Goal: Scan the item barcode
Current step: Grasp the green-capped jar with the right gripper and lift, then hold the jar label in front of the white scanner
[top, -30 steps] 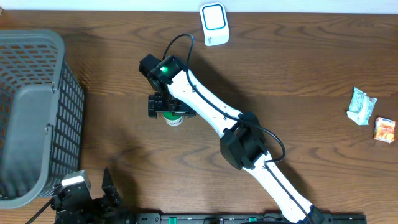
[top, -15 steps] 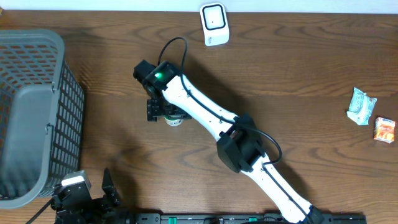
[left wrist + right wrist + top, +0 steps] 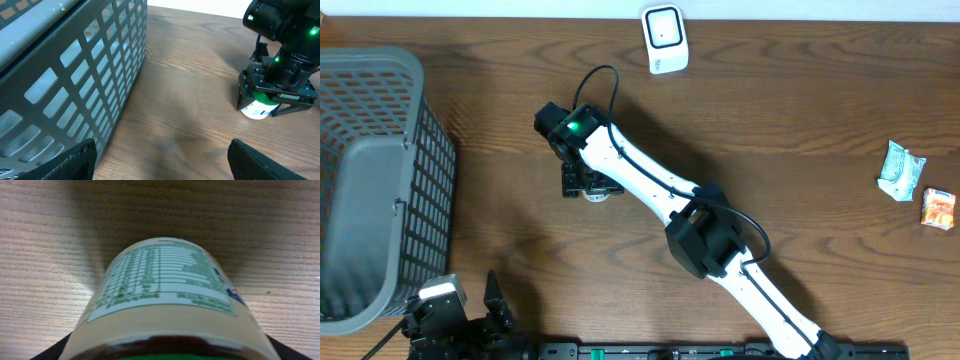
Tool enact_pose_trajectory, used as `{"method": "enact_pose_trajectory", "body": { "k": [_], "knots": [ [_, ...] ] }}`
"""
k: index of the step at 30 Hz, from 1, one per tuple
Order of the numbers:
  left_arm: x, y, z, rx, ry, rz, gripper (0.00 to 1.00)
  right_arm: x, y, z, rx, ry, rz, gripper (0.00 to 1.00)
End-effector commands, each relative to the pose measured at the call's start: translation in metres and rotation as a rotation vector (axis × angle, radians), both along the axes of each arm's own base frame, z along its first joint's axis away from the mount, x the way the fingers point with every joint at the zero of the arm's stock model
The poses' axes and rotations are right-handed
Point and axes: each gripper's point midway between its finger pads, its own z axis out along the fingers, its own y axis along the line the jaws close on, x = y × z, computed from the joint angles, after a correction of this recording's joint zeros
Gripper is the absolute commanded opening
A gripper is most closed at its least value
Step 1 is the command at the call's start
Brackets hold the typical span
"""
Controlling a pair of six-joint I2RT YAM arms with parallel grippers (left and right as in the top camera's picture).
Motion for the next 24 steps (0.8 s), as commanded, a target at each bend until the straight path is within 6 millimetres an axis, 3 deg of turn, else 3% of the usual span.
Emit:
{"method": "enact_pose_trajectory", "body": {
  "k": [1,8,17,24],
  "knots": [
    [-0.001,0.001,0.0,0.018,-0.001,-0.004,0.84,-0.005,-0.005,-0.009,-0.016,0.035,-0.011,0.7],
    [-0.001,0.001,0.0,0.018,-0.001,-0.004,0.84,-0.004,-0.014,0.008,0.057,0.133,-0.033,0.66],
    [-0.001,0.001,0.0,0.019,-0.001,-0.004,0.84,0.003,-0.052,0.04,0.089,0.22,-0.054,0.62],
    [-0.001,0.001,0.0,0.019,-0.001,-0.004,0.84,-0.007,-0.056,0.068,0.31,0.384,0.051,0.6]
  ]
}}
